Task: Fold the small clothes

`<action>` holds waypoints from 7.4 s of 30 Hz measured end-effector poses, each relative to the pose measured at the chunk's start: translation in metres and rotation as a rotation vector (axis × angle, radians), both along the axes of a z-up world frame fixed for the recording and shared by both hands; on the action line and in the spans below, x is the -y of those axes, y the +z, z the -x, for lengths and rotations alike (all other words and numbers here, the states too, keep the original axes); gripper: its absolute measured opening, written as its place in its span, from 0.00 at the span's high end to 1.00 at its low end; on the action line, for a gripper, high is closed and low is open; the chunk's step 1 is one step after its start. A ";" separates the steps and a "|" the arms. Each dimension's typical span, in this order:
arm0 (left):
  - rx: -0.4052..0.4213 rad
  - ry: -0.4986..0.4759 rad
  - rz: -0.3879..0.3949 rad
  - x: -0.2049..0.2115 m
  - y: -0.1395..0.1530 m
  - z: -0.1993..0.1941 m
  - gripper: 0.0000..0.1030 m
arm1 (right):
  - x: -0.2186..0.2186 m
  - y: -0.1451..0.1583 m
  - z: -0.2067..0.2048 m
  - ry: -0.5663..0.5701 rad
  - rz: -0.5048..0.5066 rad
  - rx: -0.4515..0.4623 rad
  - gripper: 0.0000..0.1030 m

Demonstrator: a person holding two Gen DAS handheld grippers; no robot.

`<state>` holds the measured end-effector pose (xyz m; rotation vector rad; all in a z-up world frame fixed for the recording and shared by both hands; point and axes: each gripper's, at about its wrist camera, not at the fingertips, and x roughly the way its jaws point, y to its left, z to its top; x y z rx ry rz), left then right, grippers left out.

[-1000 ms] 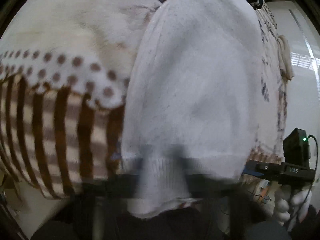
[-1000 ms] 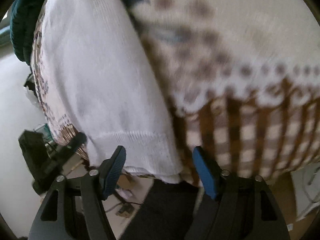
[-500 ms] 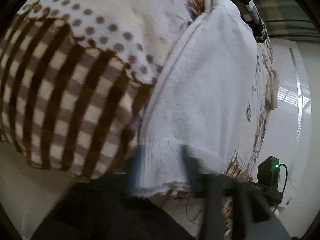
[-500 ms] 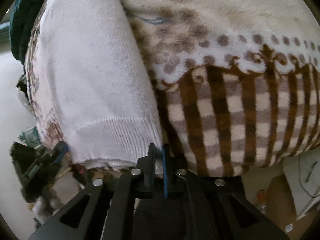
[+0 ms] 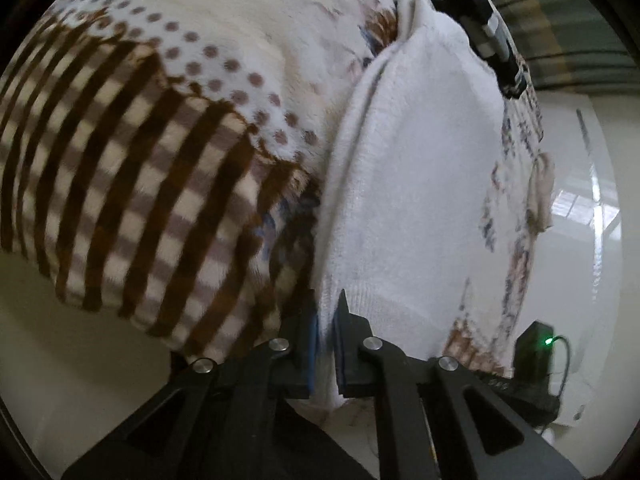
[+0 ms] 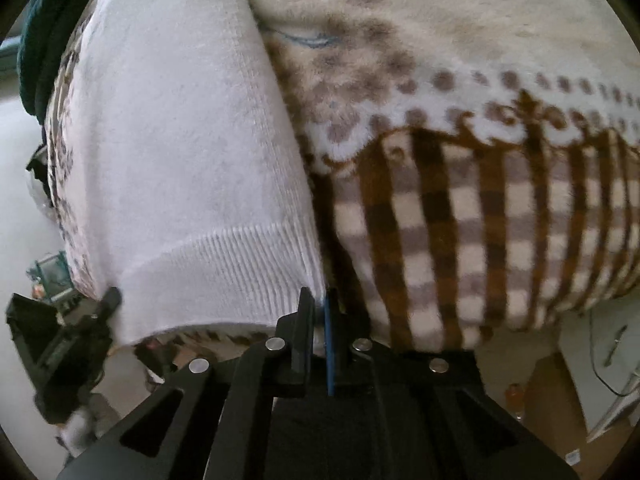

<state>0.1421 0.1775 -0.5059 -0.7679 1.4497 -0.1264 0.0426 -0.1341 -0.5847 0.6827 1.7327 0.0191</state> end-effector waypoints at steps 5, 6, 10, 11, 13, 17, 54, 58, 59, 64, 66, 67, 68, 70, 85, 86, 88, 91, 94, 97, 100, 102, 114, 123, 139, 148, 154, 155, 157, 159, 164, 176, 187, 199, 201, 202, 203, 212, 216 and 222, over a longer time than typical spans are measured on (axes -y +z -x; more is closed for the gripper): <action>-0.005 -0.076 -0.065 0.002 -0.006 -0.001 0.96 | 0.000 0.011 0.007 0.027 0.009 -0.006 0.97; -0.015 -0.080 -0.076 0.004 -0.012 -0.002 0.96 | 0.000 0.010 0.005 0.035 0.007 -0.013 0.97; -0.076 -0.087 -0.091 0.000 -0.045 -0.001 0.95 | -0.012 -0.008 0.002 0.073 0.014 -0.042 0.97; -0.084 -0.100 -0.084 -0.001 -0.052 -0.003 0.95 | -0.018 -0.016 0.001 0.084 0.024 -0.048 0.97; -0.082 -0.095 -0.054 -0.004 -0.054 -0.006 0.95 | -0.024 -0.026 -0.003 0.112 0.006 -0.051 0.96; -0.060 -0.109 0.057 -0.015 -0.041 -0.007 0.76 | -0.017 -0.029 -0.014 0.094 -0.108 -0.033 0.87; 0.093 0.144 0.325 -0.022 0.061 -0.100 0.92 | 0.009 0.077 -0.104 -0.150 -0.476 0.243 0.87; 0.163 0.163 0.351 -0.007 0.066 -0.168 0.92 | 0.014 0.100 -0.160 -0.151 -0.460 0.325 0.87; 0.184 0.159 0.352 -0.004 0.066 -0.188 0.92 | 0.016 0.104 -0.180 -0.158 -0.450 0.346 0.87; 0.230 0.182 0.354 0.004 0.051 -0.275 0.91 | 0.031 0.108 -0.277 -0.199 -0.412 0.422 0.87; 0.231 0.188 0.369 0.006 0.040 -0.313 0.90 | 0.036 0.103 -0.322 -0.228 -0.382 0.440 0.87; 0.233 0.185 0.375 0.009 0.037 -0.332 0.84 | 0.037 0.100 -0.340 -0.234 -0.384 0.446 0.87; 0.238 0.182 0.380 0.010 0.033 -0.355 0.72 | 0.039 0.096 -0.367 -0.240 -0.385 0.440 0.86; 0.261 0.182 0.387 0.008 0.031 -0.379 0.55 | 0.048 0.090 -0.398 -0.272 -0.372 0.444 0.80; 0.236 -0.347 -0.112 0.075 -0.026 -0.432 0.64 | 0.062 0.058 -0.442 -0.097 -0.098 0.394 0.46; 0.247 -0.350 -0.118 0.076 -0.027 -0.435 0.95 | 0.061 0.056 -0.438 -0.085 -0.092 0.397 0.61; 0.257 -0.330 -0.071 0.072 -0.025 -0.437 0.94 | 0.058 0.061 -0.438 -0.069 -0.042 0.424 0.92; 0.310 -0.274 -0.039 0.058 -0.006 -0.434 0.95 | 0.058 0.082 -0.434 -0.066 0.020 0.495 0.93; 0.335 -0.234 -0.044 0.047 0.004 -0.441 0.95 | 0.061 0.096 -0.439 -0.077 0.050 0.520 0.94; 0.290 -0.192 -0.037 0.036 -0.013 -0.463 0.95 | 0.066 0.092 -0.457 -0.091 0.090 0.498 0.95; 0.214 -0.203 -0.041 0.038 -0.043 -0.477 0.95 | 0.068 0.070 -0.483 -0.106 0.133 0.435 0.96; 0.181 -0.228 -0.052 0.043 -0.057 -0.478 0.95 | 0.067 0.059 -0.494 -0.078 0.173 0.402 0.96; 0.200 -0.195 0.121 0.031 -0.018 -0.428 0.55 | 0.095 0.085 -0.444 -0.103 0.025 0.371 0.52; 0.199 -0.176 0.026 0.051 -0.031 -0.428 0.97 | 0.086 0.047 -0.407 -0.100 -0.104 0.310 0.71; 0.177 -0.165 0.009 0.048 -0.031 -0.452 0.65 | 0.082 0.068 -0.462 -0.006 -0.011 0.387 0.65; 0.239 -0.220 -0.083 0.061 -0.028 -0.481 0.98 | 0.051 0.057 -0.508 0.093 0.009 0.399 0.92; 0.172 -0.163 -0.077 0.031 -0.053 -0.493 0.97 | 0.044 0.055 -0.539 0.123 0.123 0.408 0.93; 0.164 -0.182 -0.079 0.034 -0.055 -0.493 0.97 | 0.039 0.050 -0.541 0.149 0.142 0.391 0.93; 0.167 -0.216 -0.082 0.043 -0.052 -0.490 0.97 | 0.033 0.042 -0.542 0.197 0.175 0.351 0.92; 0.159 -0.231 -0.057 0.047 -0.047 -0.487 0.95 | 0.032 0.041 -0.541 0.199 0.161 0.325 0.90; 0.168 -0.197 0.083 0.038 -0.027 -0.465 0.48 | 0.057 0.062 -0.515 0.104 0.006 0.342 0.41; 0.077 -0.155 0.317 0.021 -0.078 -0.382 0.36 | 0.071 -0.018 -0.406 0.029 -0.401 0.189 0.05; 0.142 -0.155 0.390 0.049 -0.071 -0.393 0.73 | 0.030 -0.048 -0.421 0.024 -0.484 0.206 0.34; 0.217 -0.119 0.425 0.044 0.010 -0.381 0.80 | 0.016 0.025 -0.402 -0.003 -0.462 0.364 0.54; 0.244 -0.124 0.432 0.043 0.036 -0.384 0.80 | 0.015 0.047 -0.401 0.003 -0.464 0.398 0.54; 0.260 -0.127 0.434 0.041 0.046 -0.383 0.80 | 0.030 0.068 -0.405 0.011 -0.464 0.423 0.54; 0.280 -0.134 0.433 0.042 0.061 -0.386 0.80 | 0.030 0.082 -0.406 0.015 -0.465 0.442 0.54; 0.474 -0.197 0.471 0.071 0.168 -0.453 0.80 | 0.092 0.208 -0.445 0.014 -0.429 0.663 0.54; 0.516 -0.207 0.454 0.082 0.175 -0.505 0.80 | 0.120 0.236 -0.502 0.000 -0.394 0.741 0.54; 0.395 -0.211 0.328 0.093 0.093 -0.582 0.77 | 0.132 0.174 -0.606 0.057 -0.400 0.607 0.54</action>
